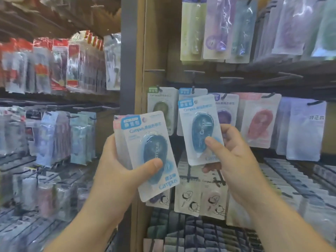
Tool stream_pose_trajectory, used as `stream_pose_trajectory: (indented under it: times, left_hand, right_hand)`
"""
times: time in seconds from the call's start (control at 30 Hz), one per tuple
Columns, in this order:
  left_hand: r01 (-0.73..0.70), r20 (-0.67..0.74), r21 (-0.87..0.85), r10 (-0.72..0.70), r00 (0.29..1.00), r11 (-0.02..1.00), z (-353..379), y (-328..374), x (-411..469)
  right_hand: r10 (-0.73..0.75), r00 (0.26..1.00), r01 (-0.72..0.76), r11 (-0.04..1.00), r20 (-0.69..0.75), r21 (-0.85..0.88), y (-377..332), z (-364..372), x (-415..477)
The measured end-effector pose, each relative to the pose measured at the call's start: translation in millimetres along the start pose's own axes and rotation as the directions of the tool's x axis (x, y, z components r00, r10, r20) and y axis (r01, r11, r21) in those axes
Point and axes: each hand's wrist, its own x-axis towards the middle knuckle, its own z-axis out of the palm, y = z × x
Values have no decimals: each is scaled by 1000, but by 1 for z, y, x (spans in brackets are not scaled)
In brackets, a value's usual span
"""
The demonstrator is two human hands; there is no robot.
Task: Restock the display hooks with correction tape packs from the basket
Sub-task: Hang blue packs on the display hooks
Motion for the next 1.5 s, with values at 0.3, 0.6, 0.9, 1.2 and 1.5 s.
stream_pose_trajectory:
  times: [0.3, 0.6, 0.9, 1.2, 1.5]
  left_hand:
    - [-24, 215, -156, 58, 975, 987, -34, 10, 49]
    - [32, 305, -236, 43, 951, 971, -46, 6, 62]
    - [34, 318, -229, 42, 947, 973, -45, 4, 61]
    - [80, 326, -209, -8, 945, 975, -44, 8, 55]
    - [166, 378, -265, -56, 924, 950, -47, 2, 48]
  right_hand:
    - [-18, 967, 5, 999, -254, -51, 2, 36, 37]
    - [-2, 935, -48, 990, -355, -133, 5, 51, 38]
    - [9, 903, -135, 955, -429, -266, 4, 58, 56]
    - [-15, 890, -231, 846, -455, -480, 10, 67, 63]
    - [-176, 925, -115, 715, -337, -689, -25, 57, -7]
